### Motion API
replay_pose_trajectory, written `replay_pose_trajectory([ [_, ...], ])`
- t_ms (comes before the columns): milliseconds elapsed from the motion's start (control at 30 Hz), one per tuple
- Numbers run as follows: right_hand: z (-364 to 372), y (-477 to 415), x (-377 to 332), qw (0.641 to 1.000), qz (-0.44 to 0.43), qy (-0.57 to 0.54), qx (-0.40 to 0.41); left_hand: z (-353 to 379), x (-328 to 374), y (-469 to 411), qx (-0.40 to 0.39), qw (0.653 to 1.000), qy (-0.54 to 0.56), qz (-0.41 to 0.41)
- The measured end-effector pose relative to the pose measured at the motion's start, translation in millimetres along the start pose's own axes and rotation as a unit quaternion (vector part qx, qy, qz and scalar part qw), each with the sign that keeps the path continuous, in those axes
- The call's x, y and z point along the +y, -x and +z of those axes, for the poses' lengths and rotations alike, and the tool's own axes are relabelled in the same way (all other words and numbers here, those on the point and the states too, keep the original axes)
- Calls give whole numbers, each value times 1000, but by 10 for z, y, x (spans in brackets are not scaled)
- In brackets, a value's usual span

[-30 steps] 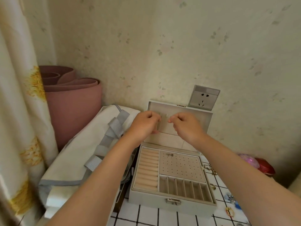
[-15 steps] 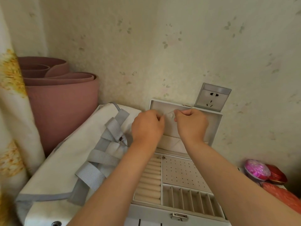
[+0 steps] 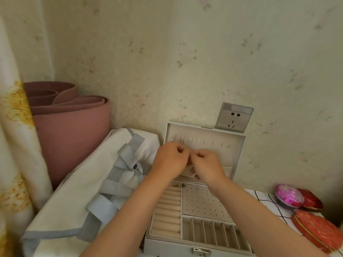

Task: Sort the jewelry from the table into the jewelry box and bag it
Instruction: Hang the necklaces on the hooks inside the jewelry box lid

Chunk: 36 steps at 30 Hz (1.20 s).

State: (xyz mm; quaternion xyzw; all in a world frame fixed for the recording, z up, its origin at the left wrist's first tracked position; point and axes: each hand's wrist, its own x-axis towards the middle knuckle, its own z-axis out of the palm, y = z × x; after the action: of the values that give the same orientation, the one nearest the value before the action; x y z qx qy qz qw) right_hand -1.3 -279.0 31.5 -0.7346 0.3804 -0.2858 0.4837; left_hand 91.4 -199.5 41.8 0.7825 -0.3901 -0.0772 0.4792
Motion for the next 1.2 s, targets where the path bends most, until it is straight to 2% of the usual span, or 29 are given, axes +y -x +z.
replay_pose_trajectory([
  [133, -2, 106, -30, 985, 47, -123, -114, -42, 81, 13, -76, 995, 70, -6],
  [300, -93, 205, -16, 969, 46, -141, -199, -101, 65, 17, -112, 992, 53, 13],
  [467, -217, 253, -1, 986, 50, -50, -152, -171, -39, -2, -138, 988, 62, 10],
  [667, -362, 241, -188, 994, -24, 20, -104, -135, -102, 101, -276, 955, 108, -13],
  [867, -401, 185, -292, 992, -91, 81, -43, -79, -80, 192, -316, 933, 164, -50],
  [1067, -431, 121, -161, 994, -49, 85, -53, -198, -66, 148, -296, 946, 126, -43],
  [1200, -370, 202, 36, 977, 26, 145, -154, -297, -55, 109, -293, 948, 118, -36],
])
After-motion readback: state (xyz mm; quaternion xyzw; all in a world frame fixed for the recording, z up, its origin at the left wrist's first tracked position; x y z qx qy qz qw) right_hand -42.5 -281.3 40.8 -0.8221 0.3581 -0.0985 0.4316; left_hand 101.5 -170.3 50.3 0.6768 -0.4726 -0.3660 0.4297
